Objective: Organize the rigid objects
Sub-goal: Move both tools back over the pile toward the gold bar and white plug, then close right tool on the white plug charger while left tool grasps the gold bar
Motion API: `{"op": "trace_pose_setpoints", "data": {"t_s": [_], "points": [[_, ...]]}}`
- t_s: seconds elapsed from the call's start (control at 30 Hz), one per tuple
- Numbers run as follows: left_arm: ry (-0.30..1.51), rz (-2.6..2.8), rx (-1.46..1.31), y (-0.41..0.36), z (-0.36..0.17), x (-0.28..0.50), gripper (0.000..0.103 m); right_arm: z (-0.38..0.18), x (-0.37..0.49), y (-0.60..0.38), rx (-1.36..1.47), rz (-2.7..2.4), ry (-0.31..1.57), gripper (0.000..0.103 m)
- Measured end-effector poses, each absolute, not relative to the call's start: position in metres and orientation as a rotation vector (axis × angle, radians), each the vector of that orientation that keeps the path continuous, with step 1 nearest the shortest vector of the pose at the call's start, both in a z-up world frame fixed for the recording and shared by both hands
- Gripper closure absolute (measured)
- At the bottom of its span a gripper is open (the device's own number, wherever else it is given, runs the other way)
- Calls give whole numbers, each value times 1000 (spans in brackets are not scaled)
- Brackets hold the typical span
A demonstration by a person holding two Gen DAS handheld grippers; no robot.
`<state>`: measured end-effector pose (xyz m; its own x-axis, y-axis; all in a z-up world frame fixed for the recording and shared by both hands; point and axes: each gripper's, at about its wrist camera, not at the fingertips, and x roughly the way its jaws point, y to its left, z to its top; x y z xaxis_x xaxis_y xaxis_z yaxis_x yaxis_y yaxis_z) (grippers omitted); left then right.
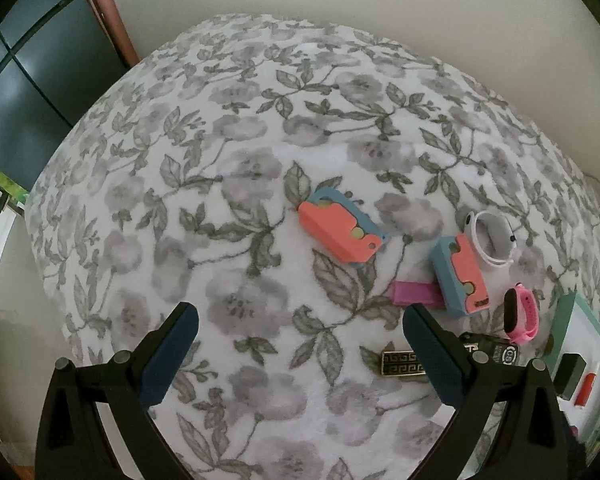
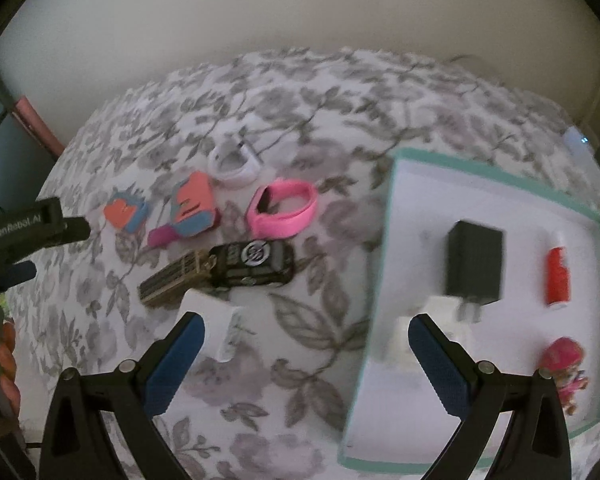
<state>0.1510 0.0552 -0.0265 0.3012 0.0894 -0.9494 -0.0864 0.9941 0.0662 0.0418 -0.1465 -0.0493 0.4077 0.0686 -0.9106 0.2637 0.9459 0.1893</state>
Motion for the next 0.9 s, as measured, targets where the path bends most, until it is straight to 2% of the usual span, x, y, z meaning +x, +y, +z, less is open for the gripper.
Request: {"op": "trace_pose_setpoints", "data": {"t_s": [0.23, 0.47, 0.9], "points": [[1293, 95, 7, 54, -37, 153, 1, -62, 51, -121, 216, -171, 1178, 0], [1305, 97, -8, 58, -41, 155, 1, -52, 57, -115, 321, -102, 1132, 0], [1328, 92, -5, 59, -48, 157, 1, -92, 69, -81, 281, -91, 1204, 0]]}}
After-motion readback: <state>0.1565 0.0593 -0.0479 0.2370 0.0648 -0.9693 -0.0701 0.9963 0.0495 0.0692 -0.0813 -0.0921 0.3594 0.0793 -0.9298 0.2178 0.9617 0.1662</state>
